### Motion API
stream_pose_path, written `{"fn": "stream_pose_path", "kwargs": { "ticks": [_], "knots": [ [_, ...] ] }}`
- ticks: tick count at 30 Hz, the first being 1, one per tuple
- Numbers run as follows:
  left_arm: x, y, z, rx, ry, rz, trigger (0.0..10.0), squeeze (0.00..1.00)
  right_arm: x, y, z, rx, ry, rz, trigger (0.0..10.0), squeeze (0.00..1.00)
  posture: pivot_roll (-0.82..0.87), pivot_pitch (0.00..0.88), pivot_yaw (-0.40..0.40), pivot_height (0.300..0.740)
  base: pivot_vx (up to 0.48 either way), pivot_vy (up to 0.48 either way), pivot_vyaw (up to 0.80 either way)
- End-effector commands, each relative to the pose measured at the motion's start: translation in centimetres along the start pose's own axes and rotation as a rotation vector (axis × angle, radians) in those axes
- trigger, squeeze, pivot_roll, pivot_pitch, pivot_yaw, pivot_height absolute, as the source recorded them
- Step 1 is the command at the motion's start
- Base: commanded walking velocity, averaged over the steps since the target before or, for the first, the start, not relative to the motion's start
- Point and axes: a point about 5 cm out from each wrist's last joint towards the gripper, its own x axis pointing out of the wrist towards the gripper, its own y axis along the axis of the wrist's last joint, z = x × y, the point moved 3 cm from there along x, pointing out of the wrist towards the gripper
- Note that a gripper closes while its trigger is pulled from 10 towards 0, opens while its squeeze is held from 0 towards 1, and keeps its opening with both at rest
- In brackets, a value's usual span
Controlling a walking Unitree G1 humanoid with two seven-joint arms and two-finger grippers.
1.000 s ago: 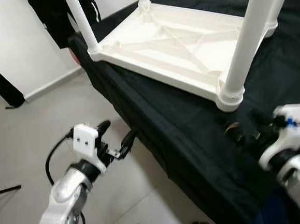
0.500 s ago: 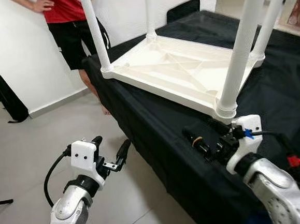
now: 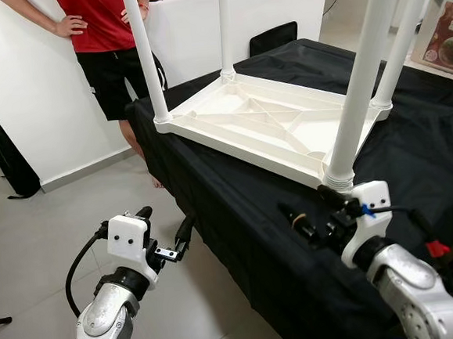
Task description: Building children table
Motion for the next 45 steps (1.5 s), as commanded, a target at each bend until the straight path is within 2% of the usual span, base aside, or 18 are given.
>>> {"fn": "stream_pose_path", "kwargs": {
  "ticks": [1, 10, 19, 23, 29, 33, 36, 39, 42, 45],
  "knots": [
    [-0.3, -0.5, 0.3, -0.002, -0.011, -0.023, 10.0, 0.00, -0.2, 0.0, -0.3, -0.008, 0.013, 0.007, 10.0, 0.00, -0.04, 0.067, -0.001, 0.740, 0.000, 0.000, 0.00],
    [-0.4, 0.1, 0.4, -0.013, -0.028, -0.006, 10.0, 0.00, -0.5, -0.3, -0.9, -0.015, 0.062, -0.007, 10.0, 0.00, -0.04, 0.078, -0.002, 0.740, 0.000, -0.168, 0.00],
    [-0.4, 0.2, 0.7, -0.016, -0.040, -0.005, 10.0, 0.00, -0.3, 0.0, -0.6, -0.024, 0.029, 0.003, 10.0, 0.00, -0.04, 0.090, 0.000, 0.740, 0.000, -0.319, 0.00],
    [-0.3, 0.3, 0.7, -0.016, -0.046, -0.003, 10.0, 0.00, -0.2, 0.4, -0.6, -0.007, 0.026, 0.015, 10.0, 0.00, -0.04, 0.090, 0.001, 0.740, 0.000, -0.326, 0.00],
    [0.2, 1.1, 0.9, -0.010, -0.059, 0.017, 10.0, 0.00, -0.3, 2.1, -1.2, 0.010, 0.115, 0.070, 10.0, 0.00, -0.04, 0.092, 0.006, 0.740, 0.000, -0.163, 0.00],
    [0.5, 1.5, 0.8, -0.011, -0.060, 0.023, 10.0, 0.00, -0.4, 2.8, -0.9, 0.002, 0.147, 0.089, 10.0, 0.00, -0.04, 0.091, 0.011, 0.740, 0.000, 0.000, 0.00],
    [0.9, 2.2, 0.5, -0.011, -0.051, 0.046, 10.0, 0.00, -0.8, 3.8, -0.6, -0.011, 0.199, 0.114, 10.0, 0.00, -0.04, 0.093, 0.014, 0.740, 0.000, 0.000, 0.00],
    [1.3, 3.2, -0.7, 0.008, -0.025, 0.069, 10.0, 0.00, -1.5, 4.8, -1.6, -0.050, 0.366, 0.113, 10.0, 0.00, -0.04, 0.088, 0.018, 0.740, 0.000, 0.000, 0.00],
    [1.4, 3.4, -1.1, 0.020, -0.016, 0.072, 10.0, 0.00, -1.5, 4.9, -1.8, -0.072, 0.386, 0.102, 10.0, 0.00, -0.04, 0.088, 0.020, 0.740, 0.000, 0.000, 0.00],
    [1.4, 3.6, -1.8, 0.039, 0.004, 0.073, 10.0, 0.00, -0.7, 5.3, -1.1, -0.110, 0.322, 0.103, 10.0, 0.00, -0.03, 0.082, 0.019, 0.740, 0.000, 0.000, 0.00]
  ]
}}
